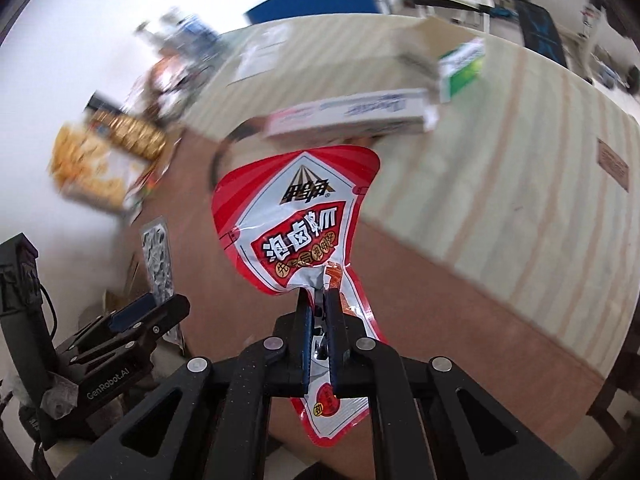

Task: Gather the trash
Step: 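Carry the foil pack and red snack bag to the bin and release both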

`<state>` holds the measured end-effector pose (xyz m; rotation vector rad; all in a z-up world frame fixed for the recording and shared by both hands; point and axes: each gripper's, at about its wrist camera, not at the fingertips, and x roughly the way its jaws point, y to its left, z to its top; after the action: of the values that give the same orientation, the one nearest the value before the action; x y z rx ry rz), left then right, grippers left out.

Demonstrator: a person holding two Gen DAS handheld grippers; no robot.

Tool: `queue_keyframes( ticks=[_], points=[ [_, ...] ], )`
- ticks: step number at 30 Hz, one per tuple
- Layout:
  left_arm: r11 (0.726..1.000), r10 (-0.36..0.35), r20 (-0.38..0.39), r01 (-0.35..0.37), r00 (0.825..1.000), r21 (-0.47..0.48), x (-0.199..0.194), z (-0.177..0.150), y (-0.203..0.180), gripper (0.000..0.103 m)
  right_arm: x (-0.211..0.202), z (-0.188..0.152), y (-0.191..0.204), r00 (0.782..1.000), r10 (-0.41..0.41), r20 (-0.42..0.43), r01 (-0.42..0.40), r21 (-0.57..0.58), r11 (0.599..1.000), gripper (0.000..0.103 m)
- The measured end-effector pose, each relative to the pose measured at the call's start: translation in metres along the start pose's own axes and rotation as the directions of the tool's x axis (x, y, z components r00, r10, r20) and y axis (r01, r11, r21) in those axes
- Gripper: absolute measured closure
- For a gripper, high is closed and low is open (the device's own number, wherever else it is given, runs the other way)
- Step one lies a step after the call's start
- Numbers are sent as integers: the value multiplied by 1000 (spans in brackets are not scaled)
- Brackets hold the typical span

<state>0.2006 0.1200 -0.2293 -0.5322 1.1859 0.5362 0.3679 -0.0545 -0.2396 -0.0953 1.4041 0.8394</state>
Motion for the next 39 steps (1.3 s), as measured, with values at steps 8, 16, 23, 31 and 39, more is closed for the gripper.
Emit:
queue_keyframes(
  ticks=[8, 16, 23, 31, 39],
  points=[
    [990, 37, -11, -38, 999, -136, -29, -108, 121, 42, 34, -120, 124, 995, 44, -88, -56, -134, 989, 97],
    [935, -5, -141, -45, 990, -352, 13, -218, 239, 42, 146, -238, 191, 947, 39, -318, -97, -169, 981, 97],
    [814, -138, -251, -34, 958, -580, 139, -314, 325, 42, 297, -319, 189, 871, -7, -492, -87, -167, 982, 96],
    [684, -301, -275, 5, 913, -729, 284, -396, 376, 16, 459, -371, 151, 797, 14, -604, -93, -100, 991, 96],
    [696, -135, -341, -156, 930, -701, 309, -426, 394, 0, 544, -395, 136, 765, -41, -642, -60, -134, 989, 40]
  ],
)
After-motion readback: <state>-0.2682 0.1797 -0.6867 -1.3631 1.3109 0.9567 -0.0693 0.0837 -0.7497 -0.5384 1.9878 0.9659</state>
